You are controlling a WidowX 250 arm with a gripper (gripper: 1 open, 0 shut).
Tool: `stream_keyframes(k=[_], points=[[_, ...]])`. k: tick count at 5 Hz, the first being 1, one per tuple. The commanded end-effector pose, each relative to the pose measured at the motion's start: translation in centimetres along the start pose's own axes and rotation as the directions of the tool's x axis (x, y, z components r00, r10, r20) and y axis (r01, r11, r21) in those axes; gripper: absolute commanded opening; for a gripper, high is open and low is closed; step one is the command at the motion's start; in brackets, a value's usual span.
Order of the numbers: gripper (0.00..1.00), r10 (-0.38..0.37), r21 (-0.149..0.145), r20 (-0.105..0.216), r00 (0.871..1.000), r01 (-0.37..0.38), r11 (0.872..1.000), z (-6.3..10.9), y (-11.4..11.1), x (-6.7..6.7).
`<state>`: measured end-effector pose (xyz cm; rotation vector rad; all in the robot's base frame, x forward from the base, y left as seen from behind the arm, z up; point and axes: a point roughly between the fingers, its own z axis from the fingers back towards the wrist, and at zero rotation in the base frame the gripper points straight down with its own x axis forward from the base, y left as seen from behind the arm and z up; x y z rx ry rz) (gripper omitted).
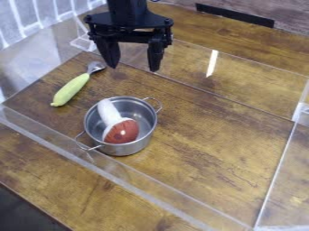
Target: Put the mushroom in the silver pot
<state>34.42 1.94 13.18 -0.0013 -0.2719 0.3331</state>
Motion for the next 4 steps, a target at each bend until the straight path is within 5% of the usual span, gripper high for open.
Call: stream_keyframes(k=[1,3,4], points=[[1.00,-0.052,-0.020,0.052,0.997,0.053,0.998,1.25,-1.17,0.81],[1.00,-0.012,0.010,0.035,0.999,0.012,1.000,1.76,-1.21,0.92],[1.00,-0.061,-0.001,0.026,0.998,0.061,0.998,1.68,-1.54,1.51]])
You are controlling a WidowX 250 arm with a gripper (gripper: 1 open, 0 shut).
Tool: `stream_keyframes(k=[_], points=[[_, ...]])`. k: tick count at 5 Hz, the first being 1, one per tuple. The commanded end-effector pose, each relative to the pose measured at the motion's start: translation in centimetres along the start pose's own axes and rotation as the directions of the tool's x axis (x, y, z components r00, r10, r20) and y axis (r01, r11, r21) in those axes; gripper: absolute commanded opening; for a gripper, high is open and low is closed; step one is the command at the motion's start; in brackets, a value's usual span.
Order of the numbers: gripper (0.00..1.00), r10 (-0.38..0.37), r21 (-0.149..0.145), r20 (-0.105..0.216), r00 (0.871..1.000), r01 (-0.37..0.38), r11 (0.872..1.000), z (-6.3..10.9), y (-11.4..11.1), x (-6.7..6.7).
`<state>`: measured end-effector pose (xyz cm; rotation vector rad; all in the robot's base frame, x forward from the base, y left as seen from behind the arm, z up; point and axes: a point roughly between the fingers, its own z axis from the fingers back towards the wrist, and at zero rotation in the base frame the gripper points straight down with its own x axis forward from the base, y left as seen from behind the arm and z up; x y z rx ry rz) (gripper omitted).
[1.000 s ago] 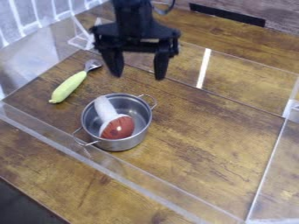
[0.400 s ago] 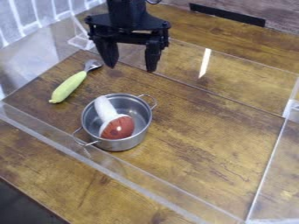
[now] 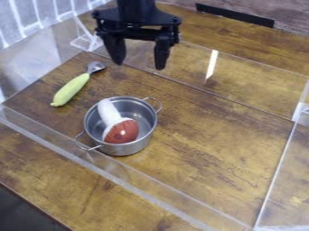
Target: Put the mushroom in the silver pot
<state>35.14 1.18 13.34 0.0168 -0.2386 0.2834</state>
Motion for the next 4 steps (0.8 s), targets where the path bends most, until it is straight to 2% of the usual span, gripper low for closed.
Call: stream_keyframes(k=[1,3,4], points=[[1.00,-0.031,-0.023,0.050,0.998,0.032,0.999,1.8,-0.6,1.5],[1.00,0.015,0.003,0.025,1.000,-0.015,1.000,1.2,0.7,1.6],[1.00,-0.008,0.002,0.019,1.000,0.008,1.000,1.2,1.1,1.5]])
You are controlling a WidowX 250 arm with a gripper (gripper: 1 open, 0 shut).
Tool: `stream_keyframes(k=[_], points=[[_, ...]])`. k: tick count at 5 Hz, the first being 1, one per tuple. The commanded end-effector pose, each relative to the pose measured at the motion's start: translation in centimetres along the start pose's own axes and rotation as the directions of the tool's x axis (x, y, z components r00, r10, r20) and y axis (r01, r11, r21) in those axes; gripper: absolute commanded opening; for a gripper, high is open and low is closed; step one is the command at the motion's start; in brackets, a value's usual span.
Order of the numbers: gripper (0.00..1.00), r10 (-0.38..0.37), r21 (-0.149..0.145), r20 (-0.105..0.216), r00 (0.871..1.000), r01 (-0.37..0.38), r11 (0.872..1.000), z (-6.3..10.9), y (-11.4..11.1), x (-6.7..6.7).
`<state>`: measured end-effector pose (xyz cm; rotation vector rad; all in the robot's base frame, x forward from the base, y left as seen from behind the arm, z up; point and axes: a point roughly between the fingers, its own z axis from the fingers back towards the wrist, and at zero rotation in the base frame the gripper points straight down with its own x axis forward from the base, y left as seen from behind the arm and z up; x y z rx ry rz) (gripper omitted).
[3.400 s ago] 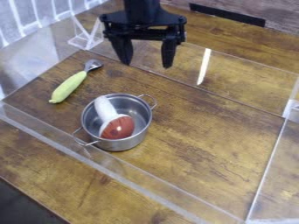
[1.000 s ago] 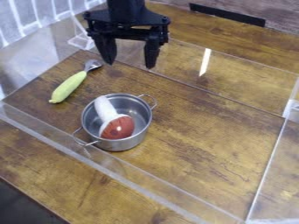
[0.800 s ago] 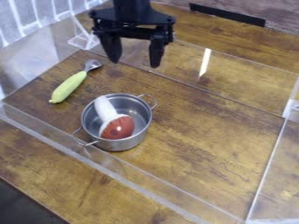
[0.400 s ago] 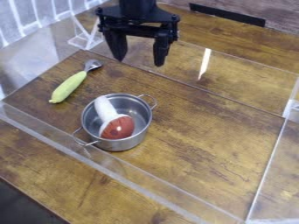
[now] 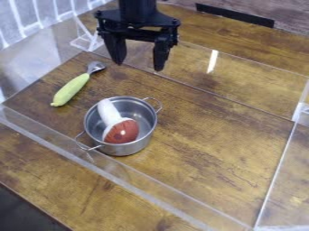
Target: Put the mushroom in the silver pot
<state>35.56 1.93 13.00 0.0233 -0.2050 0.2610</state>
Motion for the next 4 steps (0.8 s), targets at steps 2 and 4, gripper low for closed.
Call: stream_keyframes(k=[2,4], points=[[1.00,-0.038,-0.012,0.036,0.999,0.038,0.999,1.5,0.9,0.5],[1.00,-0.026,-0.007,0.020,0.999,0.026,1.000,1.0,-0.4,0.1]])
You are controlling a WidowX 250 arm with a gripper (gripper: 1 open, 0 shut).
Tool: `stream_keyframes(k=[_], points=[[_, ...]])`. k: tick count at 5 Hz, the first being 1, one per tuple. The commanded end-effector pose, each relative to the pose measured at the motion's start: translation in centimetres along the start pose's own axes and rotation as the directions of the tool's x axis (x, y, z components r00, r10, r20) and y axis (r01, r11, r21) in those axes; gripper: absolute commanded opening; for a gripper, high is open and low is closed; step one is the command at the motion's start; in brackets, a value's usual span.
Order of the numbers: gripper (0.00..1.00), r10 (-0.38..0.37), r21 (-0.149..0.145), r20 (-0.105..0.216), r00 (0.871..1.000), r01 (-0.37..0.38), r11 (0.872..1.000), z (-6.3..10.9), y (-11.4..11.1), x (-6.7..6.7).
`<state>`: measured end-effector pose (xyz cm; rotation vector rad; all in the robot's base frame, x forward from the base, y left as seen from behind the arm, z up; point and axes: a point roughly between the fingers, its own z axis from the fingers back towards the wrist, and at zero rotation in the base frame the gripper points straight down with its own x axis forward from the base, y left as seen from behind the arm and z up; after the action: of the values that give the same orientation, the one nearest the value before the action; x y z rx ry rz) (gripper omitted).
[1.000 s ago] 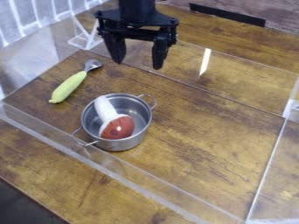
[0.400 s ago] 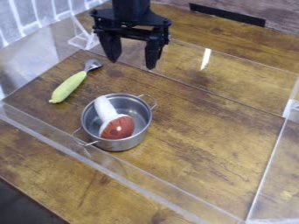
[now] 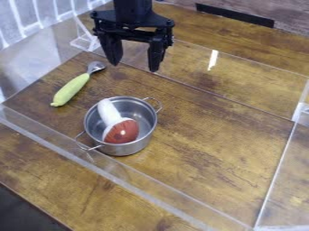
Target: Put the mushroom in the silver pot
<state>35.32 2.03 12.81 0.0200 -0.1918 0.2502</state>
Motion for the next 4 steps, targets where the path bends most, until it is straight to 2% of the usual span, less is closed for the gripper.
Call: stream_keyframes(k=[1,2,3,4], points=[[1.00,0.000,0.000,0.029,1.000,0.000,1.000,1.21,-0.13,0.89],[1.00,0.021,0.004,0.029,0.999,-0.021,1.000,1.42,0.39,1.55],[1.00,0.045,0.010,0.027,0.999,-0.046,0.999,1.72,0.46,1.44],[0.00,0.069,0.017,0.022,0.997,-0.069,0.997,1.96,0.46,1.32]])
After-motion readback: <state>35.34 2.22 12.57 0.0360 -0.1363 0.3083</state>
